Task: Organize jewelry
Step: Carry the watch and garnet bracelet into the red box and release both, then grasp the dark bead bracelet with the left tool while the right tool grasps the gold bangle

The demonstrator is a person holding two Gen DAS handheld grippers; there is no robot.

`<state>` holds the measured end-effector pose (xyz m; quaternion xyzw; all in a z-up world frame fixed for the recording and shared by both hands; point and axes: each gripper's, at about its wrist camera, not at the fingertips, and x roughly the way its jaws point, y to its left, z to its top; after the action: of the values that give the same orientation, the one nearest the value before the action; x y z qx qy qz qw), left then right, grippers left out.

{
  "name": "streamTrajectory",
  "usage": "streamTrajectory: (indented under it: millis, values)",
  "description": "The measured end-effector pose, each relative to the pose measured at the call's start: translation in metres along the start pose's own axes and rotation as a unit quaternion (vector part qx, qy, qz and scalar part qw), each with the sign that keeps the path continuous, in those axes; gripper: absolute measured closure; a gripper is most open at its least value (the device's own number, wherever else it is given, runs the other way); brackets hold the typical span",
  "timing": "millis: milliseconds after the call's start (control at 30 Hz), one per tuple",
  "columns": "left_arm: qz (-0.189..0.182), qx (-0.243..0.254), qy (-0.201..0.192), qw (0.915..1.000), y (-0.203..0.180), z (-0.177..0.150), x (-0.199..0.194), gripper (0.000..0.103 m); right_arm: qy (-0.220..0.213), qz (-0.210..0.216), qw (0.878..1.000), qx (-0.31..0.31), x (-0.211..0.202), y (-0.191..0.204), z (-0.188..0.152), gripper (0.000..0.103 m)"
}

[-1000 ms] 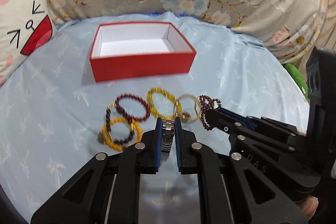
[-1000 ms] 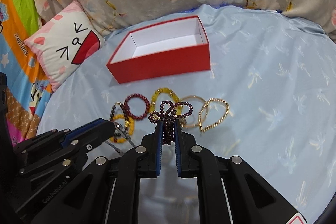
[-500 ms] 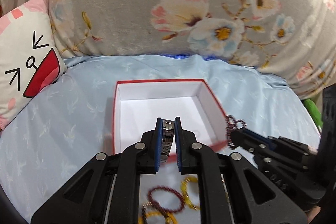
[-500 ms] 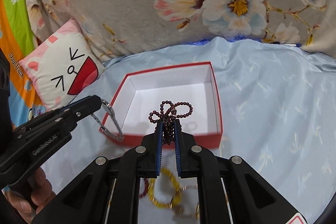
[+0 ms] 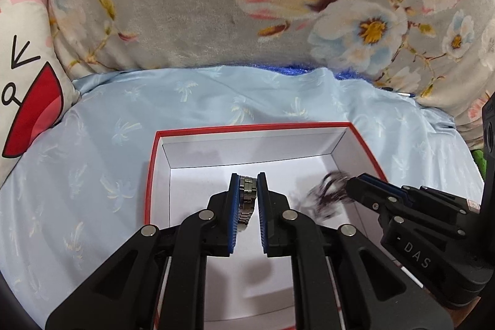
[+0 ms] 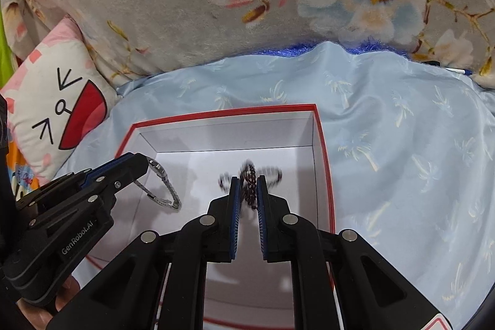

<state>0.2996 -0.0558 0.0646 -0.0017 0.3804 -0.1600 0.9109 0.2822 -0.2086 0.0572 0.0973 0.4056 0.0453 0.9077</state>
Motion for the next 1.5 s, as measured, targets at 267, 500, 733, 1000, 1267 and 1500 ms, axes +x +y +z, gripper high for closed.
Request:
streamTrajectory:
  millis: [267, 500, 733, 1000, 1267, 1500]
  values:
    - [0.018, -0.015, -0.042, 0.9989, 0.008, -0.003, -0.022, 0.052, -0.027, -0.005, 1.000, -0.007, -0.022, 0.001, -0.011, 0.070]
    - [0.031, -0.012, -0.056, 0.9979, 0.012, -0.031, -0.063, 0.052, -0.046, 0.002, 0.999, -0.001, -0.067, -0.002, -0.045, 0.070]
    - [0.037, -0.022, -0.042, 0.9982, 0.018, -0.082, -0.098, 0.052, -0.039, -0.002, 0.999, 0.009, -0.101, -0.004, -0.096, 0.070]
    - [0.029, -0.045, 0.000, 0.9986, 0.024, -0.144, -0.116, 0.052, -0.003, -0.013, 1.000, 0.027, -0.118, -0.010, -0.156, 0.070]
    - [0.035, -0.046, 0.025, 0.9980, 0.020, -0.183, -0.120, 0.052, 0.019, -0.025, 0.999, 0.027, -0.129, -0.009, -0.197, 0.070]
    - [0.030, -0.037, 0.033, 0.9983, 0.010, -0.186, -0.108, 0.052, 0.030, -0.018, 0.999, 0.029, -0.128, -0.006, -0.209, 0.070]
